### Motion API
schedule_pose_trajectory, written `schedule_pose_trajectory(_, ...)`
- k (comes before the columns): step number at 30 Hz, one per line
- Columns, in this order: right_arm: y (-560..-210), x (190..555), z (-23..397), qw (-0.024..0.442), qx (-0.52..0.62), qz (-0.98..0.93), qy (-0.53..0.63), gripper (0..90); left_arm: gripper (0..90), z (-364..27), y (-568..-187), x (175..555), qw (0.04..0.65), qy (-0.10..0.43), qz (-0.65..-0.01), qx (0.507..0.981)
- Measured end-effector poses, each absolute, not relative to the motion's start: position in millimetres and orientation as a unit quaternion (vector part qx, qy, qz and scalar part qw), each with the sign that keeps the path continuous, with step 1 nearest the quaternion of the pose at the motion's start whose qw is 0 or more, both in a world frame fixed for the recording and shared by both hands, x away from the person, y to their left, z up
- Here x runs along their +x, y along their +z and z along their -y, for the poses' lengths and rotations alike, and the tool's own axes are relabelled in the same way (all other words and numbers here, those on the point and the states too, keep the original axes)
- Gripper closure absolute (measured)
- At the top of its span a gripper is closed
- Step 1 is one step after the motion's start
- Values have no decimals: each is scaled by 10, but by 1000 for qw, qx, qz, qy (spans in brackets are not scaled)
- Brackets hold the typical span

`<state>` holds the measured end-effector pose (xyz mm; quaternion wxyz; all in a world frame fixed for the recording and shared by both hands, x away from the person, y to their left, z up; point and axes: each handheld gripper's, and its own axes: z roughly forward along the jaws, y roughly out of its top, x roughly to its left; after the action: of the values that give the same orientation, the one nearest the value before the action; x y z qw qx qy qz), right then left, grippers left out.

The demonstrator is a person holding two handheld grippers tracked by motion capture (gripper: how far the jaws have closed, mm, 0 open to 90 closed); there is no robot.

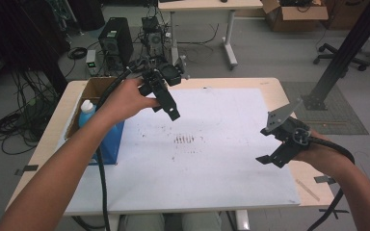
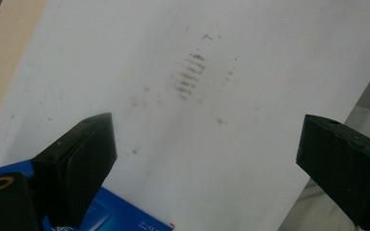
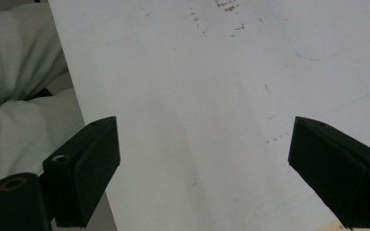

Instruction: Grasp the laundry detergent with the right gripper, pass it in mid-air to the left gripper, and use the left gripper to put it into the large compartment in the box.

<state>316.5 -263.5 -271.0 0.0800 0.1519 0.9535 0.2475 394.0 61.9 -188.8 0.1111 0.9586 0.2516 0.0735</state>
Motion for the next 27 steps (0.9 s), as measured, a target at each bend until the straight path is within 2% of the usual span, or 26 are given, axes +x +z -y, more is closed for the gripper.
schedule_pose_trajectory(27, -2720, 3151, 2628, 78, 150, -954, 247, 107, 74, -606, -1897, 3940, 114, 73, -251, 959)
